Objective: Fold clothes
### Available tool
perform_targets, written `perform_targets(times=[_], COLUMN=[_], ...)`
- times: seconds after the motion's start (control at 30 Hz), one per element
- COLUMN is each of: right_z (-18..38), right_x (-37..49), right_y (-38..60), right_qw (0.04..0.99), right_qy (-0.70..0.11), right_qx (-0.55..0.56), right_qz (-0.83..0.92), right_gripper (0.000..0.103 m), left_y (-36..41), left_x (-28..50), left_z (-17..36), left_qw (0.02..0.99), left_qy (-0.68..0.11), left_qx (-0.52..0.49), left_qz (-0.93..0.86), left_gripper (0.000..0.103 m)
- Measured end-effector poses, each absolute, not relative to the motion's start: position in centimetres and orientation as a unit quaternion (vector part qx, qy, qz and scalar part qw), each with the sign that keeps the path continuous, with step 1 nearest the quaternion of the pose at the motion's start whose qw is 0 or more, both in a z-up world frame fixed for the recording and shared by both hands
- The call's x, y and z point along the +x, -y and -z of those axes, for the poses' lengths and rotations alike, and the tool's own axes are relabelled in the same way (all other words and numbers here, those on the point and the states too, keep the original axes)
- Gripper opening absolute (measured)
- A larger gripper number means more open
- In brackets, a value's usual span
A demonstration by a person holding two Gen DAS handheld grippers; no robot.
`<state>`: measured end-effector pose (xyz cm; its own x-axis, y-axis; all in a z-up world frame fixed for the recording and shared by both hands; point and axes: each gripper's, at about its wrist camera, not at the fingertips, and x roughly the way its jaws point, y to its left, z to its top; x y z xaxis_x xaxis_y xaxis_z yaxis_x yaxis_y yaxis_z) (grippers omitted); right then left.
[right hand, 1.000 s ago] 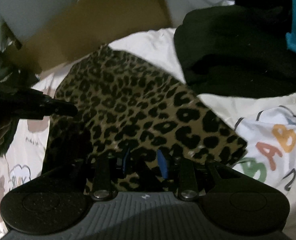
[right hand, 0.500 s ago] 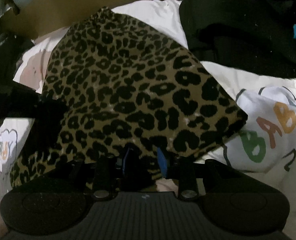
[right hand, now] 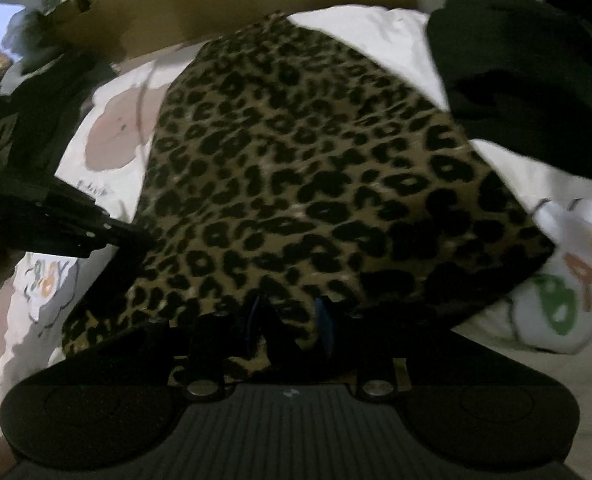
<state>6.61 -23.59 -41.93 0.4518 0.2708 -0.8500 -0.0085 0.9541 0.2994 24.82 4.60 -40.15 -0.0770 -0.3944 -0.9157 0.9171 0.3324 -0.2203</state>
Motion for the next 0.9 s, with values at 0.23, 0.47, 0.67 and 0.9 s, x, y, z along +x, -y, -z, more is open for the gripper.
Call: perform_targets(times=[0.23, 0.47, 0.67, 0.9], right_z=[42.7, 43.0, 43.0, 42.9], right_x=[6.0, 5.6, 5.5, 5.4], right_y=[20.0, 18.2, 17.6, 17.2], right_qw=[0.827, 0.818, 0.815, 0.813], right_qy=[-0.533, -0.54, -0.542, -0.544], right_qx=[0.107, 0.093, 0.086, 0.08], right_qz=[-0.143, -0.174, -0.184, -0.193], right_gripper=[0.037, 0.036, 0.036, 0.036], left_y=[-7.4, -11.2, -13.4, -13.9], left_x=[24.7, 24.6, 22.9, 20.8], left_z=[39.5, 38.8, 38.7, 40.0], left_qw=[0.632, 0.626, 0.61, 0.599], left_qy=[-0.523, -0.537, -0.549, -0.553], left_qx=[0.258, 0.26, 0.243, 0.241], left_qz=[0.51, 0.501, 0.517, 0.527], left_gripper=[0.004, 0.005, 0.015, 0.029])
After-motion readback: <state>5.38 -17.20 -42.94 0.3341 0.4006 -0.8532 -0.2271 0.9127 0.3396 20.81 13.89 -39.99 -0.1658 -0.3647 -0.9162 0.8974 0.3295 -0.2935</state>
